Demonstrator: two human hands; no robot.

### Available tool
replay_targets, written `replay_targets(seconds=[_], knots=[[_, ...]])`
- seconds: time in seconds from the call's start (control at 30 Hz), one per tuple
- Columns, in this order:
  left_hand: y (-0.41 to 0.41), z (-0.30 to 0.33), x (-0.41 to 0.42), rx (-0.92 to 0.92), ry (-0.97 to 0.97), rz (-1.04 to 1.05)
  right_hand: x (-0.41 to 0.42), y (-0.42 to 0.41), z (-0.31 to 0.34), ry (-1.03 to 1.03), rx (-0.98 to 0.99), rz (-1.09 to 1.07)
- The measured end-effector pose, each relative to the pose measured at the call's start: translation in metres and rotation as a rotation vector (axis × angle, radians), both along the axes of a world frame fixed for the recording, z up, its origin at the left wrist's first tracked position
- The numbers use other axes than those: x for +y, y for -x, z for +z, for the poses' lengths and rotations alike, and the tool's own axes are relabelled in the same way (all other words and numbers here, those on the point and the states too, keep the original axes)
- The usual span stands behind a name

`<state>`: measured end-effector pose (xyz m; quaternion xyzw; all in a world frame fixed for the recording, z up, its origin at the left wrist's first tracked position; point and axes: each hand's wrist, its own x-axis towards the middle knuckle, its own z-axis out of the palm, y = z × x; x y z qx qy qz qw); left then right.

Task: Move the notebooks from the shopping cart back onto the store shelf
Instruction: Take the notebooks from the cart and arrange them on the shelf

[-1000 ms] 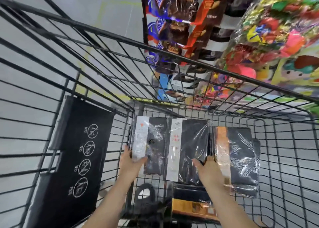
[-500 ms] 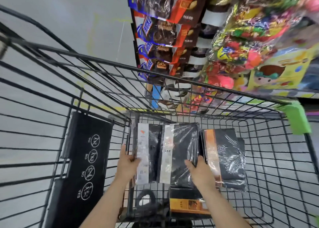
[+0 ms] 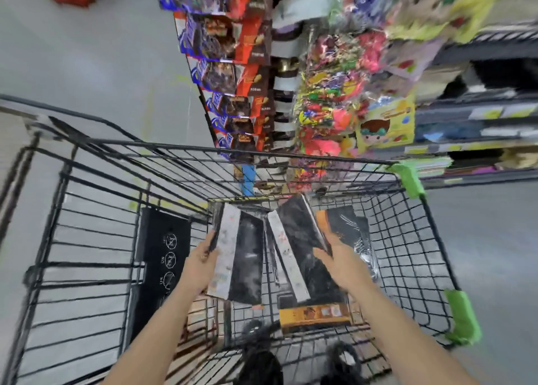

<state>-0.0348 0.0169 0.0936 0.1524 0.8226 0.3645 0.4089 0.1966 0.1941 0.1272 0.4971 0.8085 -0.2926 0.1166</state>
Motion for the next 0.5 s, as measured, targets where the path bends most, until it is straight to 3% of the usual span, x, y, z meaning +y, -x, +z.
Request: replay_targets(seconds=[0.2,0.5], knots=[[-0.046,0.075,0.036,0.119,-0.078,-0.122,0.025,-0.085,0.064,-0.095,0.009,0.005],[-0.186,0.158,0.134,0.173,-0.295,-0.152,0.104,-0.245,0.138,-0.122,0.266,-0.238]])
